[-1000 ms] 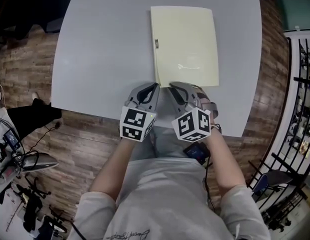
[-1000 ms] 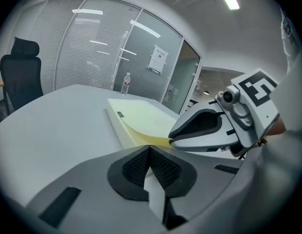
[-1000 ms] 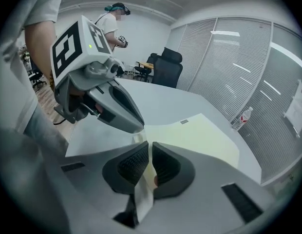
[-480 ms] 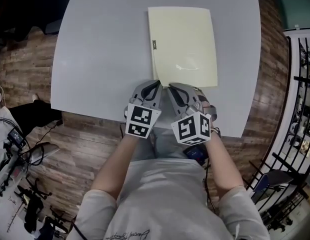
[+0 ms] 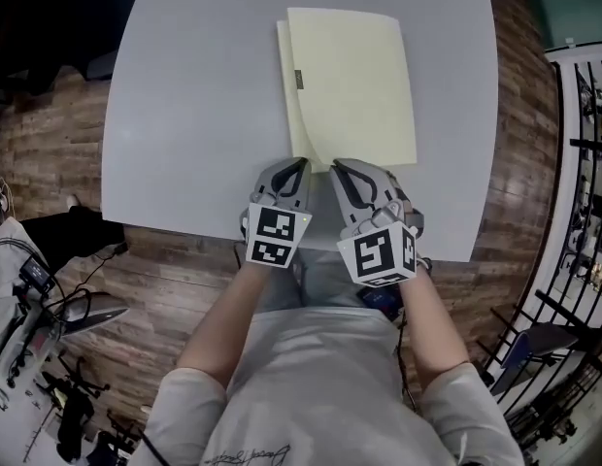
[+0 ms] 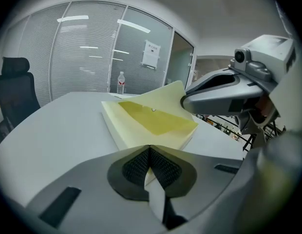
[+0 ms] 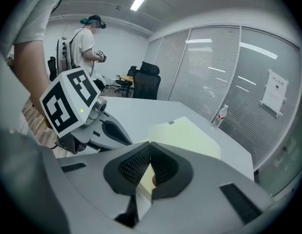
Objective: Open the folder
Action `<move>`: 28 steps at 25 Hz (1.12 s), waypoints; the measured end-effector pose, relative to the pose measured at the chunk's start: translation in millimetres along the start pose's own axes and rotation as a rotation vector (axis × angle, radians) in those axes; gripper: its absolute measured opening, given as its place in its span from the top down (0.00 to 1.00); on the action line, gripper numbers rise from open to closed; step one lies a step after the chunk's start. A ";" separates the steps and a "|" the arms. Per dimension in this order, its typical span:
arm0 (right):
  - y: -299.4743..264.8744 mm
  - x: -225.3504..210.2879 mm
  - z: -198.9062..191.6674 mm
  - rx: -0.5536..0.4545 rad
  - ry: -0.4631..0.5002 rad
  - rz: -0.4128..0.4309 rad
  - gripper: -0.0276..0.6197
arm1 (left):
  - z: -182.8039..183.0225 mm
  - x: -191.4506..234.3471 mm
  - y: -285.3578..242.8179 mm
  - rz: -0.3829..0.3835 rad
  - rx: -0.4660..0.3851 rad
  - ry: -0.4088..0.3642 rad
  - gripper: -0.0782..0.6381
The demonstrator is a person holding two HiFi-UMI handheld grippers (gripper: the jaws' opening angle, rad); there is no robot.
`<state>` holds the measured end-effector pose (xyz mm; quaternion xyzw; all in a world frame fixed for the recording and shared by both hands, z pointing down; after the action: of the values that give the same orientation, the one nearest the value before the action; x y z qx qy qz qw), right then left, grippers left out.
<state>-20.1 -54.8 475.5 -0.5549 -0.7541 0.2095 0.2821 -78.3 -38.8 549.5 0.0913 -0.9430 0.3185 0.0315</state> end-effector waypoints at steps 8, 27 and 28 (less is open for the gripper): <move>42.3 -23.2 11.4 -0.067 -0.053 -0.164 0.92 | 0.3 4.7 1.6 -0.030 0.013 -0.023 0.88; 145.3 -103.1 -50.8 -0.135 -0.420 -0.595 0.92 | -3.7 20.6 3.7 -0.055 0.039 -0.065 0.88; 147.3 -106.9 -54.6 -0.143 -0.443 -0.604 0.92 | -4.0 21.3 3.3 -0.055 0.040 -0.061 0.88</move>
<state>145.8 -113.1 403.3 -0.2670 -0.9391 0.1785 0.1219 -99.9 -37.0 553.3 0.1275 -0.9341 0.3334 0.0095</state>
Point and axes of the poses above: the fingertips, and each gripper's own axes: y backward along the fingers, x to its left, z out of its top, the point moved 3 cm from there along y, backward along the fingers, and after that the axes turned 5 degrees about z, right-handed, at the moved point
